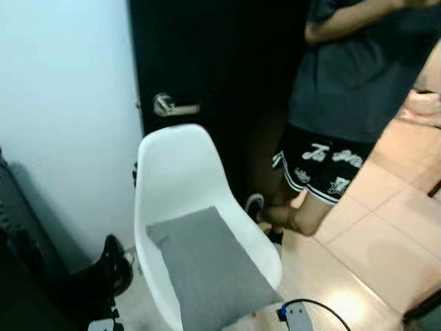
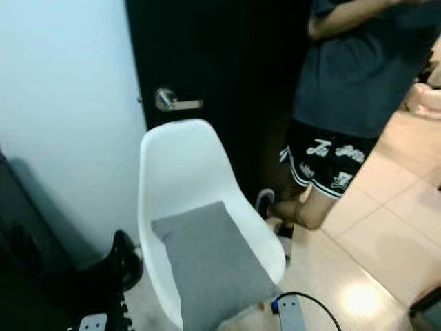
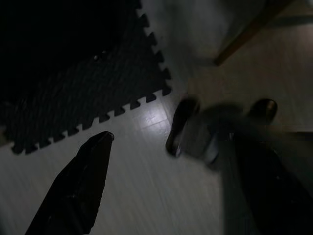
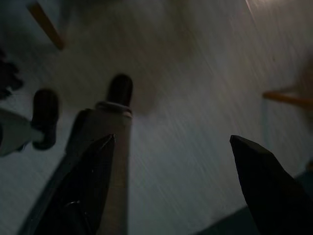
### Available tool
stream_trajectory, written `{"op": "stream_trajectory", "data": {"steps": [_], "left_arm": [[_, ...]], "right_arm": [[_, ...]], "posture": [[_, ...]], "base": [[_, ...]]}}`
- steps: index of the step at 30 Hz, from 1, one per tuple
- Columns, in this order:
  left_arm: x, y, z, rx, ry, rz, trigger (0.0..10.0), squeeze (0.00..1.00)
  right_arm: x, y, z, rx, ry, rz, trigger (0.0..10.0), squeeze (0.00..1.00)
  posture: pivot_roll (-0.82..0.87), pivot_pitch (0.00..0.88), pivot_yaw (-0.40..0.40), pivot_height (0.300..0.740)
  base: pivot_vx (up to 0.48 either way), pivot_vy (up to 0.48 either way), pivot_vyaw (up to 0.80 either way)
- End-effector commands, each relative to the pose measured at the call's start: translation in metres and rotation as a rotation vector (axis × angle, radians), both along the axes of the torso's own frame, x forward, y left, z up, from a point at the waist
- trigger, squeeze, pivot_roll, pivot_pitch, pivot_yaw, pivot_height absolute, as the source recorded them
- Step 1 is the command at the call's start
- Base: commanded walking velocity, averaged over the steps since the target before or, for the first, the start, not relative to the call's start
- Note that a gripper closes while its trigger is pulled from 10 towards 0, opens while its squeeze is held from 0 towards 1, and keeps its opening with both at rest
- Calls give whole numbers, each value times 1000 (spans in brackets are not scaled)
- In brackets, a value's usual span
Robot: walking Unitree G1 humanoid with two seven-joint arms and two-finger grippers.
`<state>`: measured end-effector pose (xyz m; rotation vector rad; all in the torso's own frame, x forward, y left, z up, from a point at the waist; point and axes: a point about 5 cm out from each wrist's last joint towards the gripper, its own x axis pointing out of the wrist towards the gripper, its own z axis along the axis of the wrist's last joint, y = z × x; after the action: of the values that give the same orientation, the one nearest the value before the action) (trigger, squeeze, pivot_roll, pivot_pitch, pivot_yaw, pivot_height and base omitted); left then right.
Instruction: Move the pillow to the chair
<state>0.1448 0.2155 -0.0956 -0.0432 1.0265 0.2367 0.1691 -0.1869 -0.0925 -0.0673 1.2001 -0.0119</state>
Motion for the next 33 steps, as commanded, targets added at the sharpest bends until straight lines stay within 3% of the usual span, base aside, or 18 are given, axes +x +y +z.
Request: {"op": "stream_trajectory", "data": {"steps": [1,33], "left_arm": [[-7,2,-2,1,24,18,10000,0],[-19,-4,-7,-4,56,-14,10000,0]], "right_arm": [[-3,3,-2,3,11,15,10000,0],[-10,9,-5,11,25,75,10000,0]], "posture": [[214,0,-116,740],[218,0,-104,740]], "base": [[-352,0,0],[-349,0,0]]}}
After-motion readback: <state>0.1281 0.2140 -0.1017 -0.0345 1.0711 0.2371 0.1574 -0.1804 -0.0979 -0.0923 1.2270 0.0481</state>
